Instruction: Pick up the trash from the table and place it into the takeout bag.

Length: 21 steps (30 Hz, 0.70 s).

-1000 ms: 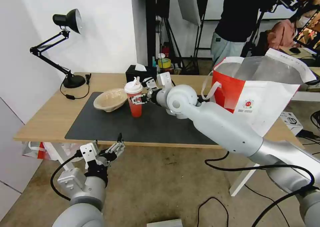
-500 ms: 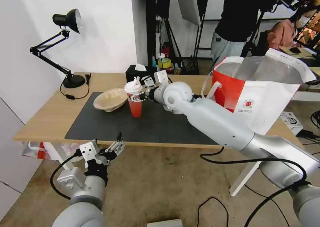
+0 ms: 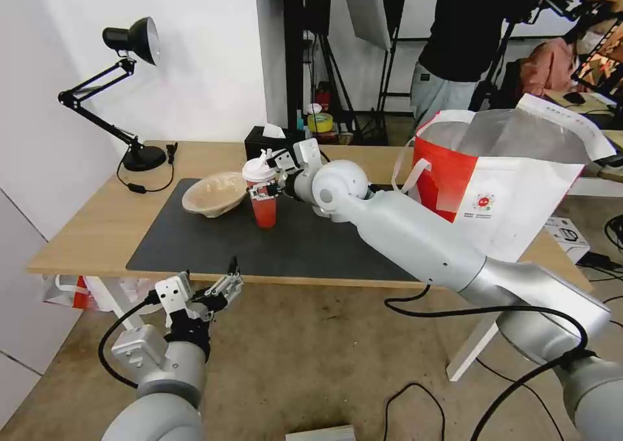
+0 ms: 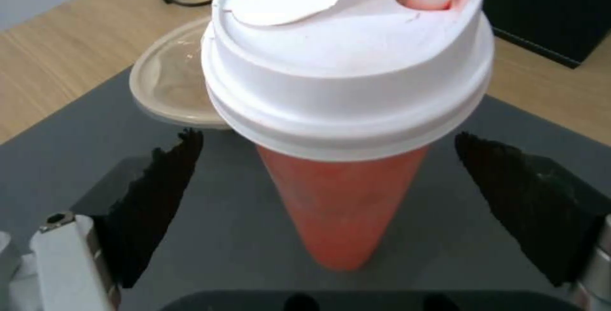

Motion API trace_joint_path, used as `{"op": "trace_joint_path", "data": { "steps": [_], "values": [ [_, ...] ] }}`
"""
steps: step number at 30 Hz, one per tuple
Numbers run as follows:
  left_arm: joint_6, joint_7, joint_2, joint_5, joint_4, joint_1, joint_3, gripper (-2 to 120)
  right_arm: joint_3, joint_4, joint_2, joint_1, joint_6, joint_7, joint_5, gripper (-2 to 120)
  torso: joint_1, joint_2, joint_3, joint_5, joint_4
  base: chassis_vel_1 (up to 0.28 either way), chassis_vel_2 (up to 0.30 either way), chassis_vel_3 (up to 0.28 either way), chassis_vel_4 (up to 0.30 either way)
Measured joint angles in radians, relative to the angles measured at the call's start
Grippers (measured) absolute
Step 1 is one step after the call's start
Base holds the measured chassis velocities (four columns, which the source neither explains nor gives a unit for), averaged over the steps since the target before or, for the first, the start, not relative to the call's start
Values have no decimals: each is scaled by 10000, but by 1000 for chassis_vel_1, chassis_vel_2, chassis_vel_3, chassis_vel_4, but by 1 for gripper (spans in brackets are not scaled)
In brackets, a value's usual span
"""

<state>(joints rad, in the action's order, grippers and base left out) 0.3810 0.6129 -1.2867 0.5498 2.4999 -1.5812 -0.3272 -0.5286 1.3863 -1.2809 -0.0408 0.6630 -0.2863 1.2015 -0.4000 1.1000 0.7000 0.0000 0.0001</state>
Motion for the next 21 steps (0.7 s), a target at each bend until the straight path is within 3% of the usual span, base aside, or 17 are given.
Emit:
{"op": "trace_joint_path", "data": {
  "steps": [17,21],
  "values": [
    [-16,-2,1,4,0,-79,-28,100,6,-654,-415,-29,-157,336,-276,99,0,0,0,-1,0,0,0,0,0],
    [-26,-4,13,4,0,-125,-41,100,23,-778,-449,-74,-217,392,-305,83,0,0,0,-1,0,0,0,0,0]
  ]
}}
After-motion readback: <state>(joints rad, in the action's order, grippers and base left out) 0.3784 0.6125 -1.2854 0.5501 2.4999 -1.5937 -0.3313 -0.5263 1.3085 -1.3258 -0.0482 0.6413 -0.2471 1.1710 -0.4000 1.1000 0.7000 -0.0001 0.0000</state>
